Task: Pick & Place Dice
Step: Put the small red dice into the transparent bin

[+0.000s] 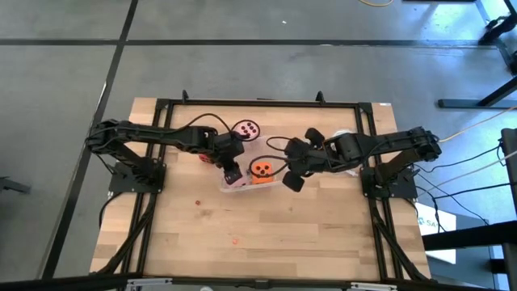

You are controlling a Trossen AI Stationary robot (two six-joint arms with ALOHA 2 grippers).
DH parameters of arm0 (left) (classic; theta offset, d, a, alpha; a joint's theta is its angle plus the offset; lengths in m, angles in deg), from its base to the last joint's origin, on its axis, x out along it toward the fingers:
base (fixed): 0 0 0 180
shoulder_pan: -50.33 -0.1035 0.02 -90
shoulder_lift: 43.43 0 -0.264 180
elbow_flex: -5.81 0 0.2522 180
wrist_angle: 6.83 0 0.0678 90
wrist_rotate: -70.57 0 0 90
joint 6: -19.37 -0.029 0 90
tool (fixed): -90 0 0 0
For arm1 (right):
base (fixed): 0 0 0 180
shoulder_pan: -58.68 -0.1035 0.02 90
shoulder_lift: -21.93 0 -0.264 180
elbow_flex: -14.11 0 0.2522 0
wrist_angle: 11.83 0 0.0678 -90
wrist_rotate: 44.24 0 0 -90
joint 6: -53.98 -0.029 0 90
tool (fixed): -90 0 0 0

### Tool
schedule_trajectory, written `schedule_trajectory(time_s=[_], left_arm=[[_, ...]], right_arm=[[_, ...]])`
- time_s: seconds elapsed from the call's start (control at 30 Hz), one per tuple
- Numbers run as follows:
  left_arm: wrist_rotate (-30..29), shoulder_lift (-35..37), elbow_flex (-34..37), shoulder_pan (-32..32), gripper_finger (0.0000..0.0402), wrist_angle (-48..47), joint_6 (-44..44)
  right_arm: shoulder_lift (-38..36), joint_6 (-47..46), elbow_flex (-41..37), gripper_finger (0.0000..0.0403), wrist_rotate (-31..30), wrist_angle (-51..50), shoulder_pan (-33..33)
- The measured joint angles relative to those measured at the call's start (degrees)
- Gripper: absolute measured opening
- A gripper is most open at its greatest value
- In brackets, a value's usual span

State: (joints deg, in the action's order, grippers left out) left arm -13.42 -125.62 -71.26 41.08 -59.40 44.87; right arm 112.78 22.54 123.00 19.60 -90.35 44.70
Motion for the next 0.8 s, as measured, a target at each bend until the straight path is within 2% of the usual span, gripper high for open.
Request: schedule_trajectory(time_s=[0.2, 0.43, 0.57, 0.7, 0.8], left_arm=[[-0.6, 5.28, 0.04, 0.0, 0.0181, 0.05, 2.06], [-5.03, 14.5, 0.02, 1.16, 0.0186, 5.33, 0.47], [-4.77, 17.5, 0.02, 3.65, 0.0187, 3.78, -5.97], [-5.05, 19.61, 0.02, 6.22, 0.0187, -6.14, -8.85], [-6.05, 20.83, 0.04, 7.63, 0.0187, -14.4, -7.35]], right_arm=[[-2.46, 0.38, -1.11, 0.0098, -4.19, -2.06, 0.48], [-17.13, -1.53, -11.09, 0.0068, -4.55, 2.23, 1.57], [-28.3, -1.59, -21.3, 0.006, -4.17, 10.17, 1.55], [-39.31, -3.01, -33.09, 0.0059, -1.25, 23.12, 1.57], [-44.91, -4.14, -40.27, 0.0059, 2.38, 35.28, 1.55]])
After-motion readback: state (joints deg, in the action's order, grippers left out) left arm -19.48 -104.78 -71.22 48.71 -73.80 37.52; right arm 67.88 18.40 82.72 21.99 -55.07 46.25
